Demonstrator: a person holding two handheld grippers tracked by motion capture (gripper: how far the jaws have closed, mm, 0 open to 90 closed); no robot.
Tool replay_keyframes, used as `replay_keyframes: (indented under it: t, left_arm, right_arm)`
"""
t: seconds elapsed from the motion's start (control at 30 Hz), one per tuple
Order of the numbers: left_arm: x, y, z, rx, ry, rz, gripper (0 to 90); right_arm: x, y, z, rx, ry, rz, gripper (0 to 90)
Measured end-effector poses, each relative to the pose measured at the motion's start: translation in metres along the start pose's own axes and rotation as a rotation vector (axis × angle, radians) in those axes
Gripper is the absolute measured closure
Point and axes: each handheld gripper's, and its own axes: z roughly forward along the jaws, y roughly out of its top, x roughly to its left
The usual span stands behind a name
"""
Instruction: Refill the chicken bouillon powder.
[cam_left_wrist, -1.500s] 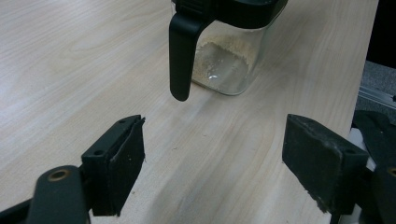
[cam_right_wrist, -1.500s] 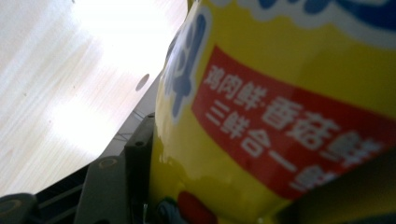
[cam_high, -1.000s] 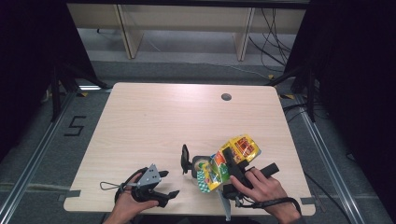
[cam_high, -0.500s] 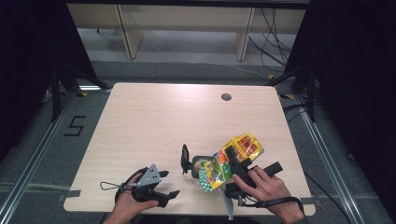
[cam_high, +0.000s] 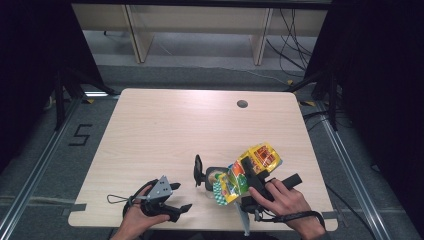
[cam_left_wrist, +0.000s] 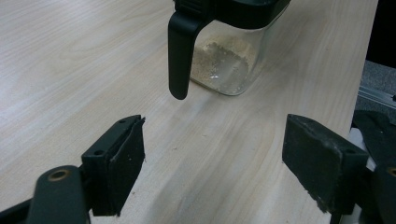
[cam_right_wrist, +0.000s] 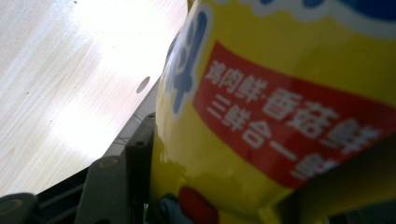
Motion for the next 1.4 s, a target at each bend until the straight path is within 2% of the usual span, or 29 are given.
replay_keyframes:
  t: [0.07, 0.1, 0.2, 0.23, 0.27, 0.37, 0.47, 0.53, 0.63, 0.67, 0.7, 0.73, 0.77, 0.8, 0.9, 0.97, 1.0, 1.03, 1.1, 1.13, 1.17, 1.2, 1.23, 1.27, 1.3, 1.33, 1.37, 1.4]
  left_arm:
    - [0.0001, 0.0002, -0.0007, 0.012, -0.002, 0.007, 20.7]
    - [-0.0006, -0.0002, -0.0006, 0.013, -0.001, -0.004, 20.7]
    - [-0.0006, -0.0002, 0.0001, 0.0, -0.001, -0.008, 20.7]
    - [0.0001, -0.0002, -0.0001, 0.004, -0.004, 0.005, 20.7]
    - [0.0002, 0.0, -0.0006, 0.014, -0.003, 0.009, 20.7]
    - [-0.0001, 0.0001, 0.0001, 0.001, -0.001, 0.004, 20.7]
    - [-0.0001, -0.0001, -0.0007, 0.013, -0.003, 0.003, 20.7]
    - [-0.0006, -0.0003, 0.0001, 0.003, 0.001, -0.009, 20.7]
    - [-0.0007, -0.0002, -0.0003, 0.012, -0.001, -0.004, 20.7]
    - [-0.0003, -0.0006, 0.0005, 0.004, -0.009, -0.007, 20.7]
    - [-0.0009, -0.0007, 0.0003, 0.007, -0.002, -0.02, 20.7]
    - [-0.0013, -0.0005, 0.0004, 0.002, 0.001, -0.018, 20.7]
    - [-0.0001, -0.0003, 0.0002, 0.0, -0.001, 0.007, 20.7]
    - [0.0001, 0.0002, -0.0007, 0.014, -0.003, 0.008, 20.7]
    - [-0.0008, -0.0002, 0.0, 0.001, 0.001, -0.012, 20.7]
    - [-0.0008, -0.0002, -0.0006, 0.008, -0.002, -0.007, 20.7]
    - [-0.0017, -0.0005, -0.0007, 0.011, 0.003, -0.021, 20.7]
    - [-0.0001, 0.0001, -0.0007, 0.013, -0.001, 0.003, 20.7]
    - [-0.0012, -0.0003, 0.0001, 0.003, 0.002, -0.016, 20.7]
    - [-0.0009, -0.0005, 0.0, 0.003, 0.006, -0.006, 20.7]
    - [-0.0014, -0.0004, -0.0003, 0.011, 0.0, -0.015, 20.7]
    - [-0.0013, -0.0003, -0.0003, 0.011, 0.0, -0.013, 20.7]
    - [-0.0008, -0.0005, -0.0001, 0.004, 0.008, -0.002, 20.7]
    - [-0.0004, -0.0002, 0.0002, -0.002, -0.001, 0.0, 20.7]
    - [-0.0016, -0.0006, 0.0, -0.001, 0.003, -0.018, 20.7]
    - [-0.0016, -0.0003, -0.0008, 0.012, 0.004, -0.018, 20.7]
    - [-0.0007, -0.0002, -0.0005, 0.009, 0.0, -0.005, 20.7]
    - [-0.0009, -0.0007, 0.0003, -0.003, -0.002, -0.012, 20.7]
  right_arm:
    - [-0.0004, 0.0001, -0.001, -0.003, 0.01, -0.006, 41.5]
    - [0.0, -0.0001, -0.0007, -0.002, 0.005, 0.004, 41.5]
    - [-0.0003, -0.0003, -0.0008, -0.001, 0.006, 0.002, 41.5]
    - [0.0001, -0.0003, -0.0013, 0.002, -0.021, -0.001, 41.5]
    - [-0.0001, -0.0003, -0.0017, -0.001, -0.012, -0.009, 41.5]
    - [-0.0001, -0.0002, -0.0015, 0.005, -0.014, -0.002, 41.5]
    - [-0.0008, -0.0007, -0.0009, -0.007, 0.013, -0.007, 41.5]
    - [-0.0003, -0.0008, -0.0005, -0.001, 0.012, 0.003, 41.5]
    - [-0.0012, -0.0007, -0.0019, -0.006, 0.019, -0.015, 41.5]
    - [-0.0003, -0.0001, -0.002, 0.002, -0.003, -0.009, 41.5]
    - [-0.0007, 0.0005, -0.0013, -0.001, 0.014, -0.009, 41.5]
    - [-0.0002, 0.0015, -0.0021, 0.001, 0.002, -0.015, 41.5]
    - [-0.0002, 0.0021, -0.0018, -0.006, 0.018, -0.011, 41.5]
    - [-0.0004, 0.0045, -0.0021, -0.015, 0.025, -0.023, 41.5]
    - [0.0004, 0.0062, -0.001, -0.02, 0.026, -0.021, 41.5]
    - [0.002, 0.0069, -0.0002, -0.024, 0.025, -0.02, 41.5]
    - [0.0034, 0.0064, -0.0013, -0.012, 0.011, -0.011, 41.5]
    - [0.0016, 0.0057, -0.0002, -0.023, 0.026, -0.02, 41.5]
    - [0.0002, 0.0055, -0.0012, -0.02, 0.026, -0.023, 41.5]
    - [0.0004, 0.0056, -0.0014, -0.019, 0.024, -0.023, 41.4]
    - [0.0009, 0.0058, -0.0012, -0.018, 0.029, -0.018, 41.4]
    - [0.0018, 0.0065, -0.0009, -0.017, 0.009, -0.018, 41.5]
    - [0.0021, 0.0067, 0.0002, -0.026, 0.026, -0.013, 41.5]
    - [0.0029, 0.0067, 0.0, -0.025, 0.009, -0.016, 41.5]
    - [0.0029, 0.0067, 0.0, -0.025, 0.009, -0.016, 41.5]
    - [0.0028, 0.0064, 0.0002, -0.028, 0.021, -0.014, 41.5]
    - [0.0019, 0.0062, -0.0001, -0.026, 0.03, -0.011, 41.5]
    - [0.0016, 0.0062, -0.0001, -0.027, 0.029, -0.011, 41.5]
